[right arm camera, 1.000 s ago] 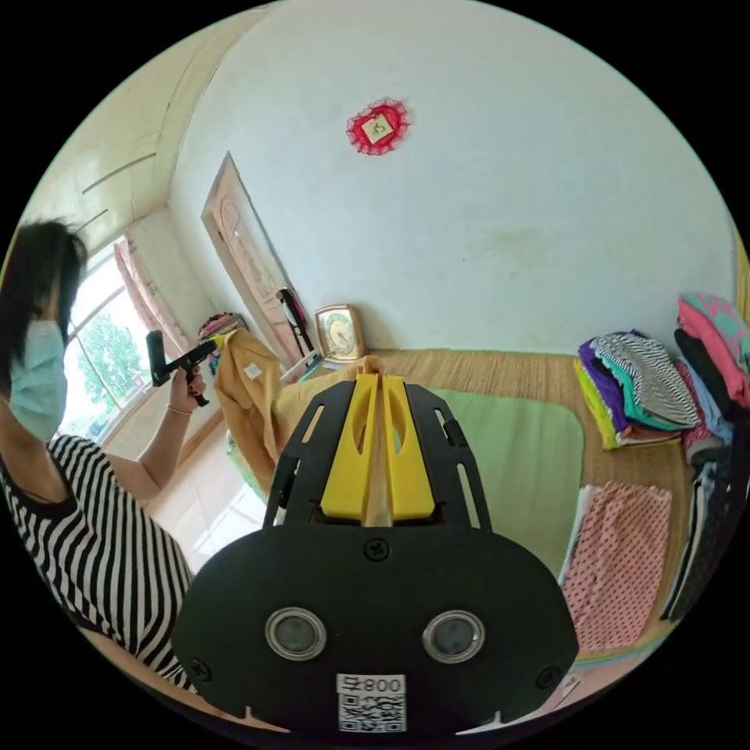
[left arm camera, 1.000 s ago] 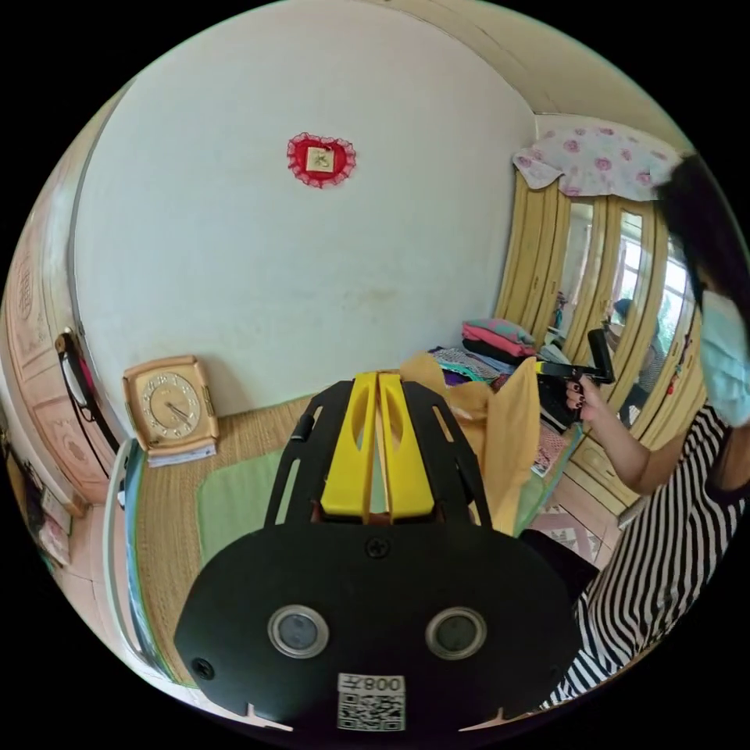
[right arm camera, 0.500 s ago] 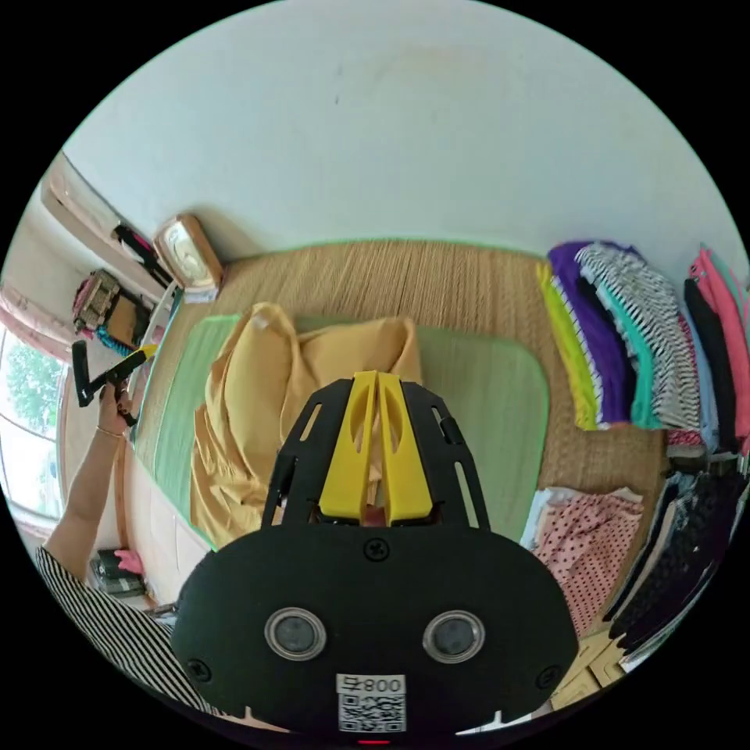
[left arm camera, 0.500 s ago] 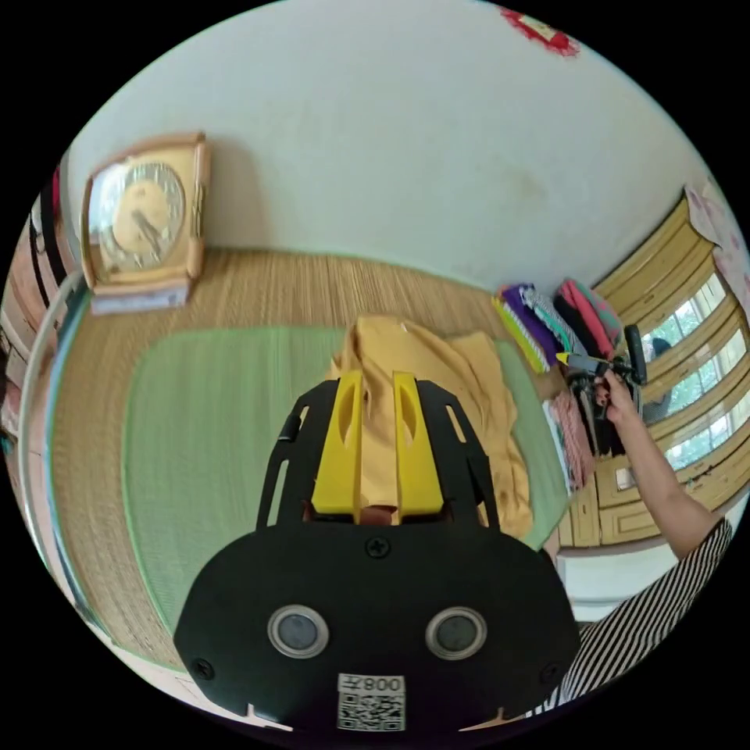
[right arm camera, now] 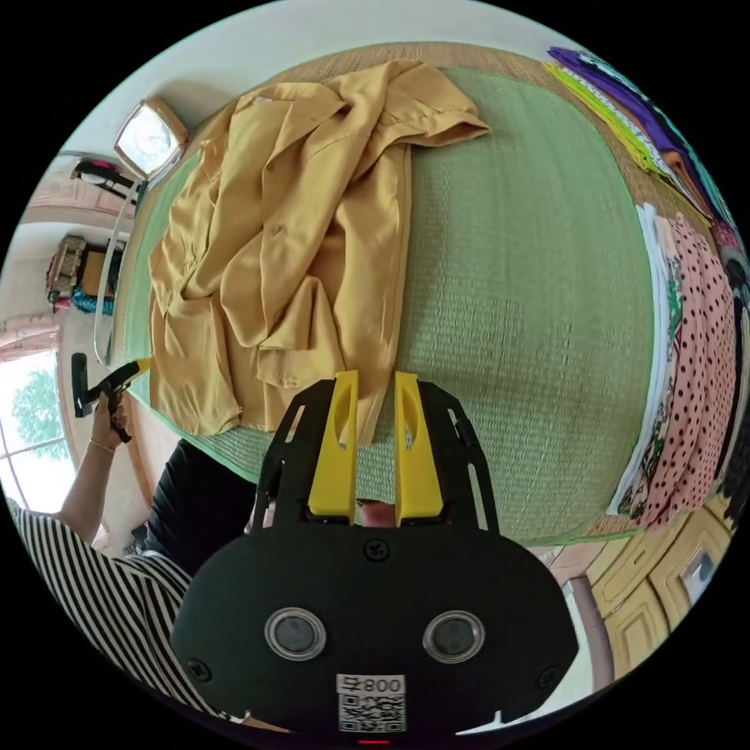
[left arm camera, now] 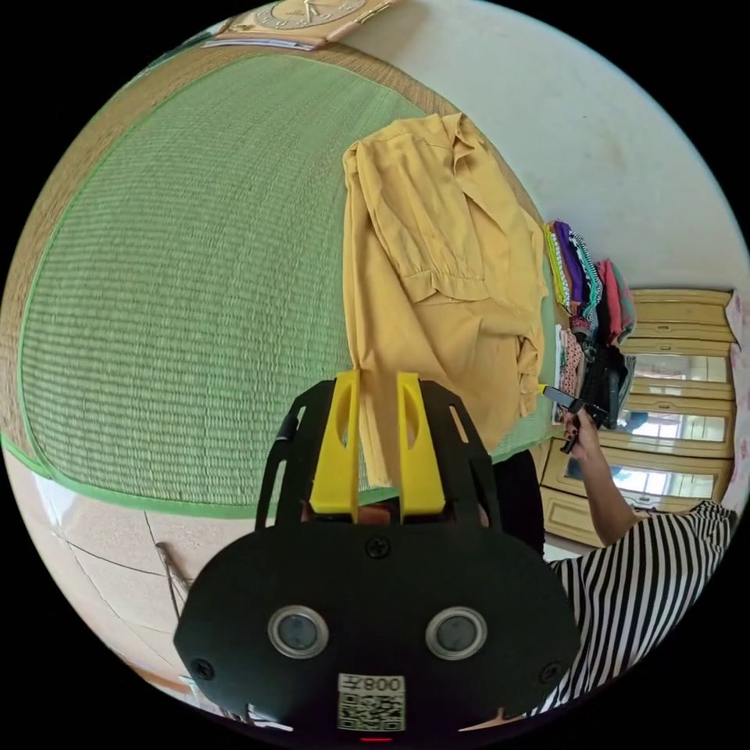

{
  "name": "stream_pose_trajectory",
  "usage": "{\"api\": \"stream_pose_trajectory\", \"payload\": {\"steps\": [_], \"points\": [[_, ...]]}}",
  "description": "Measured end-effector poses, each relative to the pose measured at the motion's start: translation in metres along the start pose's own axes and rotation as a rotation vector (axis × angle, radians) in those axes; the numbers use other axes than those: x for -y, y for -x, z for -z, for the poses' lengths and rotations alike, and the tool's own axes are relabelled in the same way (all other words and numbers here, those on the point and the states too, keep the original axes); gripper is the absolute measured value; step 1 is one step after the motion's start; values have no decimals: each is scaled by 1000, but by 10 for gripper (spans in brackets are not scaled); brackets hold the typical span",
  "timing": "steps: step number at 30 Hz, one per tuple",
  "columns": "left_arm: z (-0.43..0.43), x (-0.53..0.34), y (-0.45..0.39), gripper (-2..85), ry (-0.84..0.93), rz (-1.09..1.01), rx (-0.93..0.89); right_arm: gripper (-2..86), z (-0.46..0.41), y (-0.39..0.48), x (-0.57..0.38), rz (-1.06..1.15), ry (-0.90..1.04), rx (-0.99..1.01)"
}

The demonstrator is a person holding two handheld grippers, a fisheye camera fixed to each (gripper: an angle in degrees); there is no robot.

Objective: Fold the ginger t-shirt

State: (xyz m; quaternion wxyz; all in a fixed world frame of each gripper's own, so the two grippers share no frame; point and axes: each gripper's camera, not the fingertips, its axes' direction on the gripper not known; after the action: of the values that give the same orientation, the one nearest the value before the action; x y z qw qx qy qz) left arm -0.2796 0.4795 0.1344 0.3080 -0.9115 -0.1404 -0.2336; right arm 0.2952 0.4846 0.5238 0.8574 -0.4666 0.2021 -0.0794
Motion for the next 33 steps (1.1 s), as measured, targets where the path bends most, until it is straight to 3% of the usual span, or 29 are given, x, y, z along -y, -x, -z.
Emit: {"api": "stream_pose_trajectory", "payload": {"steps": [8, 19, 24, 33], "points": [[7, 15, 11, 11, 20, -40, 34, 6, -5, -14, 6, -44, 21, 76], [35, -7, 22, 32, -20, -93, 100, 2, -14, -31, -46, -6, 97, 183], [55, 3, -9, 71, -174, -203, 80, 10, -2, -62, -59, -142, -8, 249], [-34, 96, -98, 86, 20, -463, 134, 57, 36, -95, -9, -213, -208, 266]]}}
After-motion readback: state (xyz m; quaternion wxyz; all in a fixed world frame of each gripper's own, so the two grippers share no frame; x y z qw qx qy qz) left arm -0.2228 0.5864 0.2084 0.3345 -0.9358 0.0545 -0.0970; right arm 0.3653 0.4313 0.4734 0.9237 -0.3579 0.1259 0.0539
